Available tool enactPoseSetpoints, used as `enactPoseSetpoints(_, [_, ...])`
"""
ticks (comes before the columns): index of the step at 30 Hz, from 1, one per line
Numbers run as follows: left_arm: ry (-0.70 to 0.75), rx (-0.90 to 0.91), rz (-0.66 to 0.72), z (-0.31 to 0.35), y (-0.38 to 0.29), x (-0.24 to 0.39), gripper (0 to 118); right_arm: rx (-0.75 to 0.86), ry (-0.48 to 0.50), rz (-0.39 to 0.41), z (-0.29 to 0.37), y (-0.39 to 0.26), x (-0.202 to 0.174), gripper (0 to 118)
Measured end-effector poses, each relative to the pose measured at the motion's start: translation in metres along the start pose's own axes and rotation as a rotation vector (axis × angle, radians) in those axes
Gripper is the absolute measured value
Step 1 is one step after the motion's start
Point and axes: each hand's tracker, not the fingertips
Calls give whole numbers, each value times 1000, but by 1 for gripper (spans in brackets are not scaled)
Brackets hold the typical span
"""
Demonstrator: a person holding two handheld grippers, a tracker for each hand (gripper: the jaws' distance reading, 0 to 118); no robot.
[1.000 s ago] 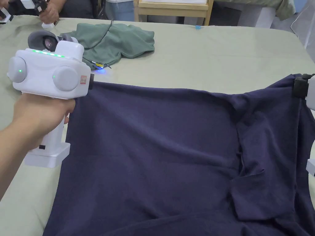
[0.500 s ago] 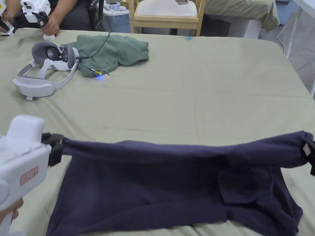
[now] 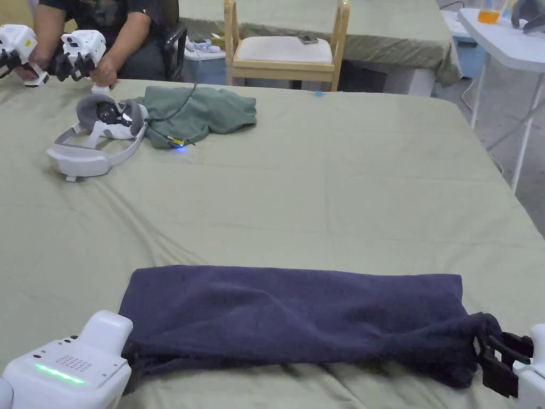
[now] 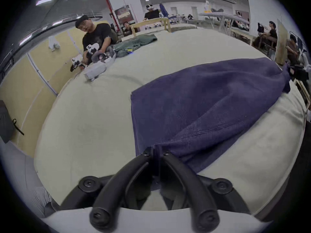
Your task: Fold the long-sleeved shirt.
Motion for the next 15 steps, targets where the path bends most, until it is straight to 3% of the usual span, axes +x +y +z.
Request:
enactPoseSetpoints(1, [9,-4,-7,1,0,-1,46,-13,12,-6,4,3,2,64])
enactPoseSetpoints(2, [8,-1,7,6,1,-6,85,-7,16,-7,11,7,4,90])
enactPoseSetpoints(3, [-2,12,22,11,1,-12,118,12,18,-5,20,12,6,109])
enactPoseSetpoints(8, [-42,121,113,46,21,-32,118,176,-8,17,56,56,2,112])
enactPoseSetpoints(13, [0,333,240,69,54,-29,118,266,17,66,52,84,-38,113])
enactPoseSetpoints(14, [28,361,254,68,59,-26,118,261,15,92,45,85,-49,112])
enactPoseSetpoints(15, [47,374,261,67,63,-21,118,254,22,109,40,87,-60,103])
